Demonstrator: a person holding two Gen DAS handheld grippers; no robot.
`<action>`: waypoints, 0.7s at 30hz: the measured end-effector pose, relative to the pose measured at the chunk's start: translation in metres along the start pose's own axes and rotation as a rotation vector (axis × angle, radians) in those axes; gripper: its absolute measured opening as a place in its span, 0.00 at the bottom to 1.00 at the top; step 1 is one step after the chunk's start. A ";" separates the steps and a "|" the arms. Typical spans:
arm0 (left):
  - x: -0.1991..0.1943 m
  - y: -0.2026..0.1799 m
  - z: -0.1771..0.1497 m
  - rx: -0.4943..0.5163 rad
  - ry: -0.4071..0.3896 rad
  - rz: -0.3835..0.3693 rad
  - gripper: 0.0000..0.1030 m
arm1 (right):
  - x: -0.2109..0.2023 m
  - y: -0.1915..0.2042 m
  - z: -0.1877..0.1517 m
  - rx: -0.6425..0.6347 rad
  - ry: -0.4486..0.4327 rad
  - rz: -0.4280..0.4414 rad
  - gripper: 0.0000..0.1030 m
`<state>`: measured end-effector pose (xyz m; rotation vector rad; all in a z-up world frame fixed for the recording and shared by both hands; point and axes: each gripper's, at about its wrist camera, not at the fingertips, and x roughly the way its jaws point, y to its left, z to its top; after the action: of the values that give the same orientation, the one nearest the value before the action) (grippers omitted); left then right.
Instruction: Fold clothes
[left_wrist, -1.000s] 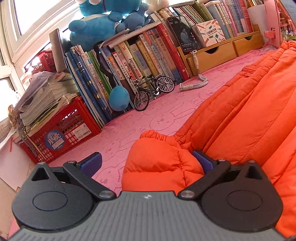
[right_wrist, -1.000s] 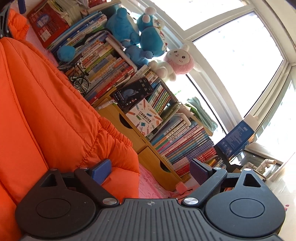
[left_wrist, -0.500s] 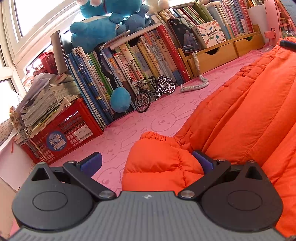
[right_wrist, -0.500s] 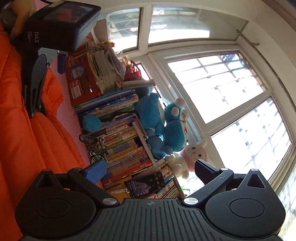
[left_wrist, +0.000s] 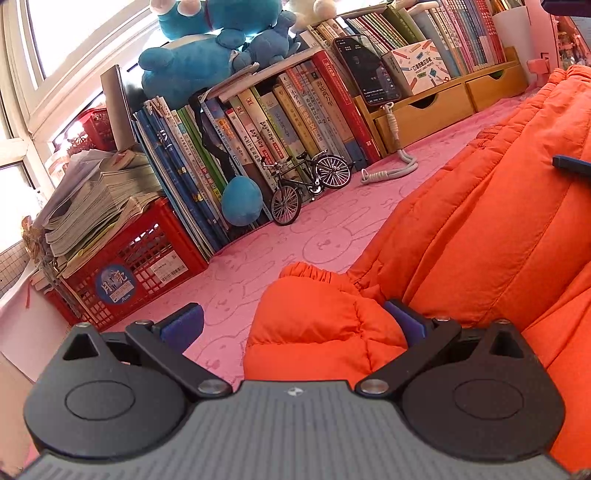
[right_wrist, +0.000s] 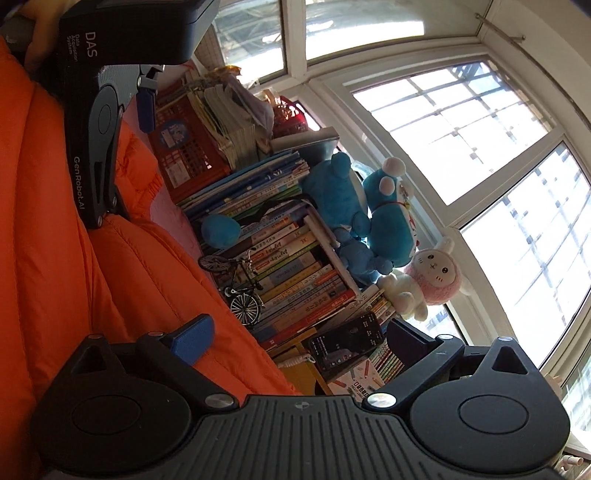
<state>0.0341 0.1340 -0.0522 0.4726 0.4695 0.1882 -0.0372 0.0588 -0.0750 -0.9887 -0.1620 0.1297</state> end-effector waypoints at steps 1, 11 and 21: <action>0.000 0.000 0.000 0.001 0.000 0.000 1.00 | 0.000 -0.001 -0.002 0.005 0.009 -0.001 0.98; 0.000 -0.001 0.000 0.000 0.000 -0.004 1.00 | -0.004 -0.022 -0.029 0.088 0.101 0.002 0.98; -0.001 -0.003 0.000 -0.001 -0.002 -0.005 1.00 | -0.013 -0.037 -0.063 0.097 0.179 -0.035 0.98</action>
<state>0.0335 0.1315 -0.0531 0.4710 0.4683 0.1834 -0.0368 -0.0153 -0.0788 -0.8950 -0.0089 0.0163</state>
